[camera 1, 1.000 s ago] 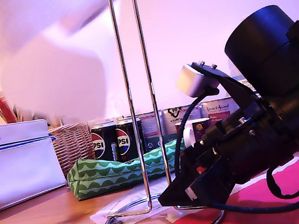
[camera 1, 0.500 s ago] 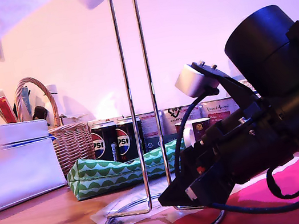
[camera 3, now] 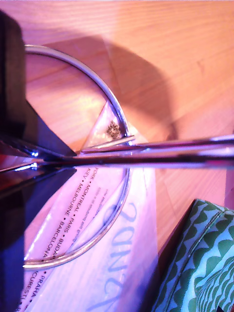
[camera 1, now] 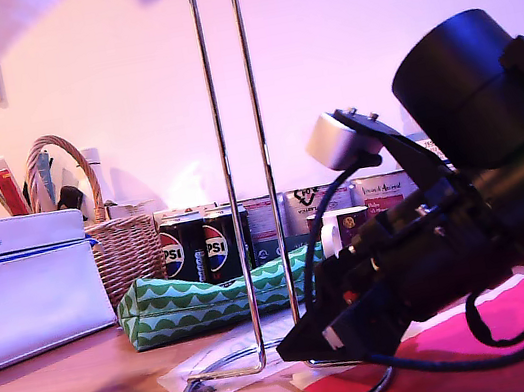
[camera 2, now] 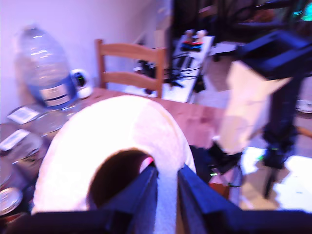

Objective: Insert the paper towel roll into the metallic stand.

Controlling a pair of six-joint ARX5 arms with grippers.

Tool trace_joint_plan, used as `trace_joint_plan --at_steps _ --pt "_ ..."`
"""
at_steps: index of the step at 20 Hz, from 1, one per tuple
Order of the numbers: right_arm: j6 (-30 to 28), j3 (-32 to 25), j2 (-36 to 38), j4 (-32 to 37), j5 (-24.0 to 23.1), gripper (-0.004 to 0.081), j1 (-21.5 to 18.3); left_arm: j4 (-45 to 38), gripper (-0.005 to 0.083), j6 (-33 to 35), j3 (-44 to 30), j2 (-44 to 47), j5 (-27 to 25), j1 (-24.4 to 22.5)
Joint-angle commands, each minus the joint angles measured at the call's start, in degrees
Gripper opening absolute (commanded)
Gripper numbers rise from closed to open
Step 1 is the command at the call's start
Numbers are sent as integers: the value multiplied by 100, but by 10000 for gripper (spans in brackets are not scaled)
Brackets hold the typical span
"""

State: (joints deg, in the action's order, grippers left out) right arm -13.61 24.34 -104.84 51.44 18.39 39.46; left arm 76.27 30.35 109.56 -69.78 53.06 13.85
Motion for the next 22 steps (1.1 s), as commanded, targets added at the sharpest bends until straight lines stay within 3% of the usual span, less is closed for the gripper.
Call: trace_joint_plan --at_steps 1,3,7,14,22 --pt "-11 -96 -160 -199 -81 -13 15 -42 -24 17 42 52 48 -9" --pt "-11 -96 -160 -197 -79 -13 15 22 -24 20 42 15 13 0" --pt "-9 -96 -160 -203 -79 -13 17 -153 -24 33 42 -210 -656 223" --pt "-7 -96 -160 -205 -81 -13 17 -269 -24 72 42 -584 -807 752" --pt "-9 -96 -160 -205 -85 -13 17 -72 -24 74 378 -400 -863 767"
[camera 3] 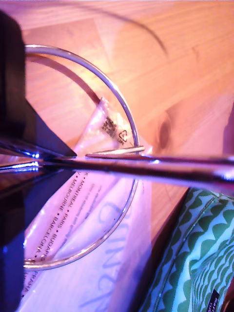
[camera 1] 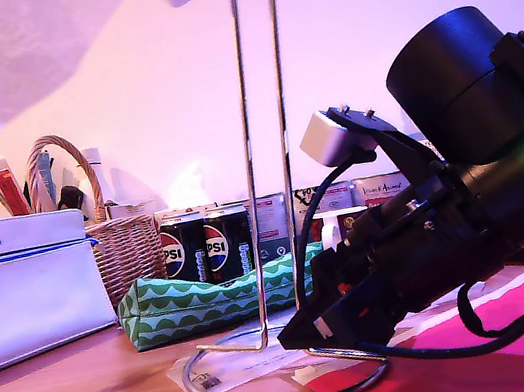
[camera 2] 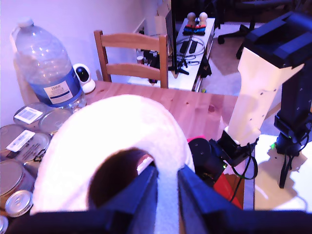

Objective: Insert the paper towel roll into the metallic stand.

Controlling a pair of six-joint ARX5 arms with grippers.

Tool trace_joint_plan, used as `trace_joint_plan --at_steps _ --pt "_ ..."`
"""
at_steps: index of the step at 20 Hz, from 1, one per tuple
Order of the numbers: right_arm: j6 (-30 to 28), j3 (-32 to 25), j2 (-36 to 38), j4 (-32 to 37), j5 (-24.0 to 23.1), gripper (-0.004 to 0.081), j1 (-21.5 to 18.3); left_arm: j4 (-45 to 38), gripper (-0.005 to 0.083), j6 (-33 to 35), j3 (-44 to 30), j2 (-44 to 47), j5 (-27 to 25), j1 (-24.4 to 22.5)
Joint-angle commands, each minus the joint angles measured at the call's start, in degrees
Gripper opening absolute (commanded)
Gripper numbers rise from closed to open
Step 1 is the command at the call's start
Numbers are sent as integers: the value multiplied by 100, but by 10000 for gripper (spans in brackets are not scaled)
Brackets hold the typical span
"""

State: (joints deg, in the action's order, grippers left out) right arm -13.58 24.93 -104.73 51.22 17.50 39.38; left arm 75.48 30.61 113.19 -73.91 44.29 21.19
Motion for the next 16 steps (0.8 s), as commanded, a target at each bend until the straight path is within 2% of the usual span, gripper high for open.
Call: trace_joint_plan --at_steps 1,7,9,11,13,16 --pt "-9 -155 -170 -184 2 -13 26 44 -24 48 20 15 17 33" --pt "7 -155 -170 -188 0 -13 26 20 -24 90 20 0 -70 151" --pt "7 -155 -173 -186 0 -13 26 125 -24 85 20 -20 -535 188" --pt "7 -155 -170 -186 0 -13 26 118 -24 74 20 -120 -710 302" --pt "7 -155 -170 -186 0 -13 26 90 -24 79 20 -286 -863 509" --pt "7 -155 -170 -186 -2 -13 26 81 -24 87 20 -557 -1556 892"
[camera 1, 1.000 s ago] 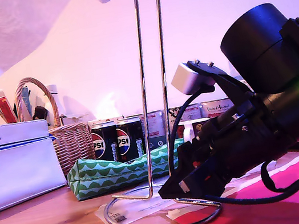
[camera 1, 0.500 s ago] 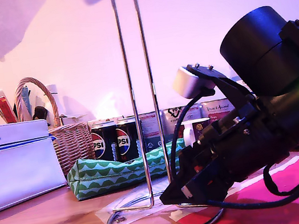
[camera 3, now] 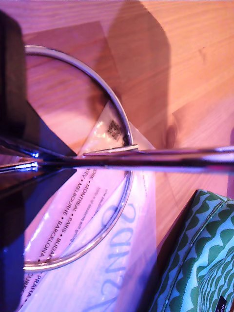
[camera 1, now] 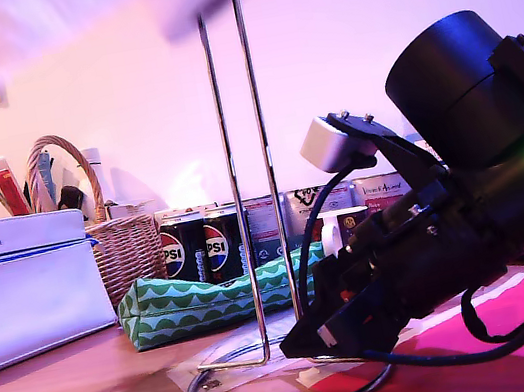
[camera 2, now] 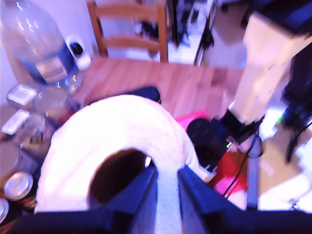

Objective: Insert the paper towel roll into the metallic stand.

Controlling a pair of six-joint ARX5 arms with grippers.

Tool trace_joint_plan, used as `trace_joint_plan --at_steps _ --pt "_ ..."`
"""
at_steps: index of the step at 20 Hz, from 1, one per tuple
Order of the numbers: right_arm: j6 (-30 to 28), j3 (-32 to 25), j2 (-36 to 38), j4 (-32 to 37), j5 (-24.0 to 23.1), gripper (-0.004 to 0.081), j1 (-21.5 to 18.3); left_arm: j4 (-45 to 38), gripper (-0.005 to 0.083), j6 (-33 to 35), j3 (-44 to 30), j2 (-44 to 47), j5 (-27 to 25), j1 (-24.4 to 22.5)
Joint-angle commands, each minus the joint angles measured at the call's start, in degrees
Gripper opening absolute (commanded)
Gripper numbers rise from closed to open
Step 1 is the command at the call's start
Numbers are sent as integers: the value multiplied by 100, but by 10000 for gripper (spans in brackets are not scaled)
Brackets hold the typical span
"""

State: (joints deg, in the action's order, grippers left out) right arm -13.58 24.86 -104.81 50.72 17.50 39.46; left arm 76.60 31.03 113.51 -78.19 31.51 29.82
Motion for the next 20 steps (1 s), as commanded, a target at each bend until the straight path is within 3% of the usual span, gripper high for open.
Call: trace_joint_plan --at_steps 1,5,10,14,20 --pt "7 -149 -162 -138 -2 -13 17 -37 -24 48 -13 -208 -463 188" --pt "7 -149 -162 -136 -2 -13 17 13 -24 48 -13 -382 -1467 769" --pt "7 -149 -162 -136 -2 -13 17 61 -24 55 -13 -535 -1989 1303" --pt "7 -149 -162 -136 -2 -13 17 59 -24 52 -13 -778 -2214 1582" --pt "7 -149 -162 -140 -4 -13 17 57 -1 48 -13 -809 -2304 1628"
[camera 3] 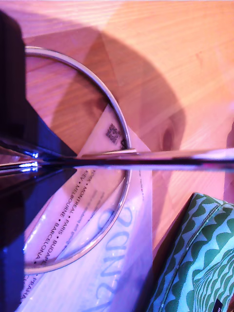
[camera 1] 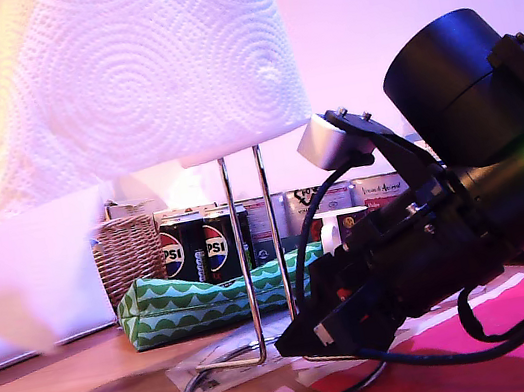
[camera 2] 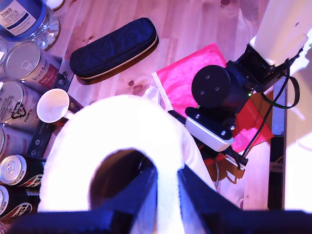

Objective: Insert the paper towel roll into the metallic stand.

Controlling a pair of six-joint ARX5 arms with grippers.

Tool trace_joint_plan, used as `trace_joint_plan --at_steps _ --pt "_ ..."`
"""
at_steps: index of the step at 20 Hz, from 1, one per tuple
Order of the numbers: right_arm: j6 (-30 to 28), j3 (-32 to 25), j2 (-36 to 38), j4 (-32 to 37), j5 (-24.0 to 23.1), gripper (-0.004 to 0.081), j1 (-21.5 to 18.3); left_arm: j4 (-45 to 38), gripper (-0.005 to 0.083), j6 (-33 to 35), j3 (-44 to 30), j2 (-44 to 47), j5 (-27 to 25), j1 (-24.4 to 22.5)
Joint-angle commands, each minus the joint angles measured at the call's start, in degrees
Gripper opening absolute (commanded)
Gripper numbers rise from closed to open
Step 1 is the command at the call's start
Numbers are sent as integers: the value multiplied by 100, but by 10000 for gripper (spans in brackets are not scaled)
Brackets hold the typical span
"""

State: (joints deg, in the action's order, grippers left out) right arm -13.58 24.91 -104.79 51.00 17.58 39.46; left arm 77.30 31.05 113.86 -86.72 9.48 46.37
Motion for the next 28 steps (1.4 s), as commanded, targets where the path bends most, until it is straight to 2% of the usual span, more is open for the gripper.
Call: trace_joint_plan --at_steps 1,3,5,7,8,9,11,13,22,24,25,28 --pt "9 -153 -164 -168 -15 -13 17 -15 48 46 -48 44 -98 -26" --pt "9 -153 -164 -170 -15 -13 17 -15 150 46 -48 44 -96 -20" --pt "9 -153 -164 -175 -15 -13 17 -15 202 44 -48 44 -96 -7" --pt "11 -153 -164 -203 -17 -13 15 -15 173 46 -48 46 -98 -7" --pt "46 -153 -164 -214 -20 -11 15 -15 122 46 -48 46 -101 -7" --pt "74 -155 -153 -267 -31 33 9 -13 81 46 -48 46 -101 -7" --pt "199 -155 22 -503 -35 216 -26 -17 37 61 -48 46 -101 -7" --pt "387 -155 332 -852 -170 225 -7 -15 -23 162 -48 46 -103 -7" --pt "326 -155 2044 -2422 -199 225 -11 -11 -24 199 -48 46 -94 -7" --pt "326 -155 2566 -2874 -367 225 -11 -11 -24 195 -48 46 -94 -7" --pt "326 -155 2852 -3182 -483 225 -11 -11 -19 190 -48 46 -94 -7" --pt "337 -155 3834 -3901 -625 225 -11 -13 111 192 -48 46 -87 -7"
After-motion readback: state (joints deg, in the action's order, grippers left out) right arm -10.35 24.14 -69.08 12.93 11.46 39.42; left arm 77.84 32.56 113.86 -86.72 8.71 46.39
